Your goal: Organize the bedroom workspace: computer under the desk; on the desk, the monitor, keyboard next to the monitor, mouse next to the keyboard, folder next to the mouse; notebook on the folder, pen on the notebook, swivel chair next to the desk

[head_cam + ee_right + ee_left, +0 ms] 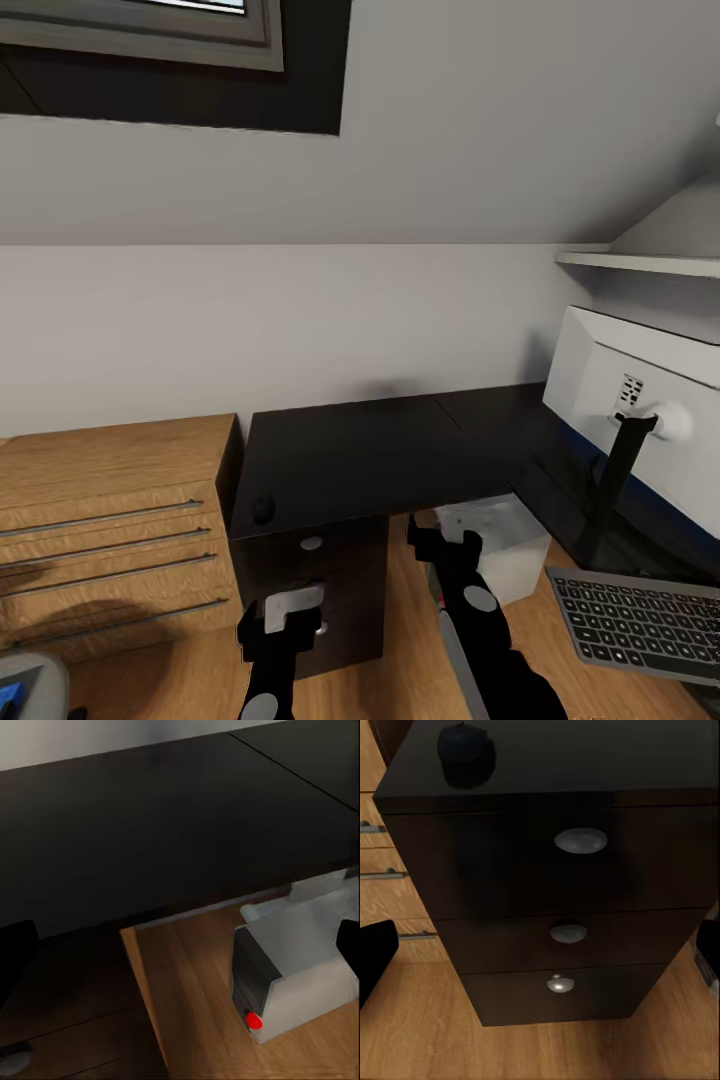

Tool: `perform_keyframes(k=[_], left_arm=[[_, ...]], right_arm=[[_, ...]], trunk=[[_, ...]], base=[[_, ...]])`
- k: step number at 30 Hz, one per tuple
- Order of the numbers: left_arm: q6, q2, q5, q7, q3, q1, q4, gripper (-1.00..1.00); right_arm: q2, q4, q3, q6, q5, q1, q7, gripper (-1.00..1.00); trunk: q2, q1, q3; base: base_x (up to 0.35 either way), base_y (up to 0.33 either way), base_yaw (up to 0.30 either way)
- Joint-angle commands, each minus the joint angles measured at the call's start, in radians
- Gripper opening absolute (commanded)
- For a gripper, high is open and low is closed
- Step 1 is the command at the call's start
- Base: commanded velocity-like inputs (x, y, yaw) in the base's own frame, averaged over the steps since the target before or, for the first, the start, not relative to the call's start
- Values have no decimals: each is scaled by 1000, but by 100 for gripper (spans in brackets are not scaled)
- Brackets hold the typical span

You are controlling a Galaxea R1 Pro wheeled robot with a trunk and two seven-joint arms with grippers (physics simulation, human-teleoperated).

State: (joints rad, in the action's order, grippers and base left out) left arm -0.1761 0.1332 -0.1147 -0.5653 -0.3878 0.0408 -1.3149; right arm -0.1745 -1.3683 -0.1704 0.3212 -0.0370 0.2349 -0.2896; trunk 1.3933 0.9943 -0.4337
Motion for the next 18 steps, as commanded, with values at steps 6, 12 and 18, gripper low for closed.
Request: perform_keyframes(k=[6,12,18], left_arm=[[-3,-1,-8,-6,-1,1,-1,100],[-2,-6,-12,-7,0,1,105,100],[1,-9,-15,-3,4,1,249,100]], right_arm=[[0,127,-3,-126,0,-31,-8,100],[0,352,-4,-210,3,-38,-2,100],[0,633,-5,-405,6,-39,3,100]], trunk=[[1,0,2],[1,0,4],[1,0,4]], base=[[0,0,-247],[0,0,-99],[0,0,-13]])
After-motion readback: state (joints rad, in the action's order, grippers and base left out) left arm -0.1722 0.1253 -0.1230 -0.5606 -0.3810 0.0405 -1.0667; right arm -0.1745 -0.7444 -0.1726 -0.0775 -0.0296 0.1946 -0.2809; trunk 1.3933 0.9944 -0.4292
